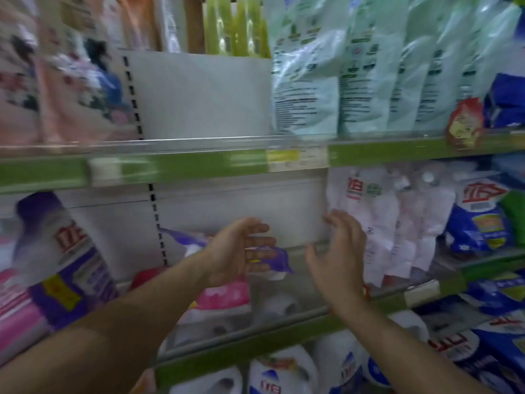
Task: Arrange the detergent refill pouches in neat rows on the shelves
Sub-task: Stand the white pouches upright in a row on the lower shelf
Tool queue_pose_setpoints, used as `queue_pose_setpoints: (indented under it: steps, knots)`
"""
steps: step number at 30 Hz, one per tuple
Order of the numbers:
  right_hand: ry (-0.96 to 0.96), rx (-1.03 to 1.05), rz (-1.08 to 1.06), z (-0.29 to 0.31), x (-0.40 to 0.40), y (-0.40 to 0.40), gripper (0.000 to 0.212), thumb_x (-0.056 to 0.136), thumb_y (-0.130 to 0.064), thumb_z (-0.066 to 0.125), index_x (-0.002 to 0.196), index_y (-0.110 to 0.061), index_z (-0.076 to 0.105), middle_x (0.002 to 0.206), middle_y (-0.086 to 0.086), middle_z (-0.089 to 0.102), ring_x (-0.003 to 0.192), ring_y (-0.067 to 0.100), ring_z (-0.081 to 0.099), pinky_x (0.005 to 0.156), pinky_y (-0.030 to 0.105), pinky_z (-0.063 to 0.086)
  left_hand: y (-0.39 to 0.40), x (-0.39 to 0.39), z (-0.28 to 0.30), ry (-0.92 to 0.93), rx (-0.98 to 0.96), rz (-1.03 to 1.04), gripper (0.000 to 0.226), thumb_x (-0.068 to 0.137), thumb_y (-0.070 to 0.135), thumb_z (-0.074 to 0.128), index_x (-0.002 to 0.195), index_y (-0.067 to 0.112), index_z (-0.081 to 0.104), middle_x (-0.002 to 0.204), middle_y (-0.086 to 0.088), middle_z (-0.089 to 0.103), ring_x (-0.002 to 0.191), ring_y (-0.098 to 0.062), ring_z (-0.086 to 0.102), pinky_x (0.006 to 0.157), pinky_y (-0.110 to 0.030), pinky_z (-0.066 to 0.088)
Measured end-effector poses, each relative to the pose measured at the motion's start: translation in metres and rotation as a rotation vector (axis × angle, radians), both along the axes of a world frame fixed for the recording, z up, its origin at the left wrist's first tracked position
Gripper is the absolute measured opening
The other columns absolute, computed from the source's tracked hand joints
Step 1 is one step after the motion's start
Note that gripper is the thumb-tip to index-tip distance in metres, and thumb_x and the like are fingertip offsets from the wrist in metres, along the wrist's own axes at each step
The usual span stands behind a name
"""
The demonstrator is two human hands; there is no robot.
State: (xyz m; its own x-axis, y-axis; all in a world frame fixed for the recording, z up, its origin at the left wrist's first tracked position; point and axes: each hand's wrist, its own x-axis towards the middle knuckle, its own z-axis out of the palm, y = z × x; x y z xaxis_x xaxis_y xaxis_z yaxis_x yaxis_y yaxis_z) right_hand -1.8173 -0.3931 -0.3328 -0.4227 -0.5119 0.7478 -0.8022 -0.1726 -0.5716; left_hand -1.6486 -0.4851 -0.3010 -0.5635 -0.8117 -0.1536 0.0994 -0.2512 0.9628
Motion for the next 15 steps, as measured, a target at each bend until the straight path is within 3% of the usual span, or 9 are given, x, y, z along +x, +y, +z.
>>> queue_pose_setpoints:
  steps: [2, 5, 8, 9, 11, 13, 15]
  knots:
    - [0.08, 0.072, 0.16, -0.006, 0.037, -0.003, 0.037, 0.075, -0.011, 0.069, 0.11, -0.014, 0.059, 0.115, 0.004, 0.054, 0.111, 0.017, 0.048, 0.094, 0.024, 0.039, 0.01, 0.039, -0.002, -0.03, -0.013, -0.145, 0.042, 0.074, 0.03, 0.059, 0.11, 0.011, 0.066, 0.108, -0.013, 0.071, 0.093, -0.031, 0.068, 0.079, -0.04, 0.051]
    - [0.268, 0.137, 0.373, -0.021, 0.083, -0.005, 0.023, 0.071, -0.011, 0.064, 0.094, -0.015, 0.067, 0.094, 0.003, 0.064, 0.094, 0.019, 0.058, 0.086, 0.023, 0.043, 0.021, 0.086, -0.01, -0.259, -0.138, -0.305, 0.038, 0.067, 0.016, 0.057, 0.101, 0.009, 0.073, 0.108, -0.018, 0.067, 0.101, -0.032, 0.063, 0.081, -0.038, 0.051]
    - [0.403, 0.161, 0.438, -0.036, 0.114, -0.007, 0.016, 0.074, -0.018, 0.061, 0.089, -0.014, 0.067, 0.086, 0.002, 0.066, 0.085, 0.022, 0.062, 0.076, 0.033, 0.051, 0.025, 0.12, -0.016, -0.479, -0.391, -0.136, 0.028, 0.065, 0.015, 0.057, 0.087, 0.011, 0.075, 0.089, -0.014, 0.064, 0.085, -0.026, 0.057, 0.073, -0.038, 0.045]
    - [0.424, 0.171, 0.438, -0.041, 0.122, -0.008, 0.017, 0.074, -0.022, 0.061, 0.089, -0.014, 0.066, 0.088, 0.003, 0.067, 0.085, 0.023, 0.063, 0.074, 0.034, 0.052, 0.025, 0.128, -0.015, -0.507, -0.457, -0.096, 0.025, 0.066, 0.019, 0.057, 0.083, 0.018, 0.076, 0.085, -0.007, 0.066, 0.083, -0.022, 0.057, 0.074, -0.036, 0.046]
    - [0.536, 0.245, 0.445, -0.049, 0.137, -0.015, 0.027, 0.076, -0.027, 0.059, 0.098, -0.013, 0.066, 0.101, 0.005, 0.067, 0.097, 0.024, 0.062, 0.084, 0.032, 0.051, 0.019, 0.137, -0.01, -0.606, -0.63, -0.079, 0.027, 0.071, 0.024, 0.055, 0.09, 0.024, 0.075, 0.09, 0.005, 0.07, 0.089, -0.013, 0.061, 0.083, -0.029, 0.05]
    - [0.666, 0.386, 0.46, -0.058, 0.153, -0.026, 0.044, 0.078, -0.03, 0.059, 0.119, -0.013, 0.057, 0.124, 0.007, 0.059, 0.116, 0.025, 0.051, 0.098, 0.032, 0.041, 0.01, 0.138, -0.006, -0.734, -0.779, -0.036, 0.028, 0.085, 0.019, 0.054, 0.107, 0.015, 0.072, 0.107, 0.001, 0.07, 0.104, -0.015, 0.062, 0.095, -0.031, 0.048]
    - [0.745, 0.496, 0.419, -0.064, 0.168, -0.038, 0.058, 0.081, -0.031, 0.06, 0.134, -0.014, 0.044, 0.137, 0.009, 0.048, 0.126, 0.027, 0.041, 0.106, 0.034, 0.032, 0.002, 0.137, -0.007, -0.745, -0.769, 0.038, 0.024, 0.091, 0.014, 0.054, 0.11, 0.013, 0.07, 0.113, -0.005, 0.069, 0.11, -0.02, 0.062, 0.097, -0.034, 0.048]
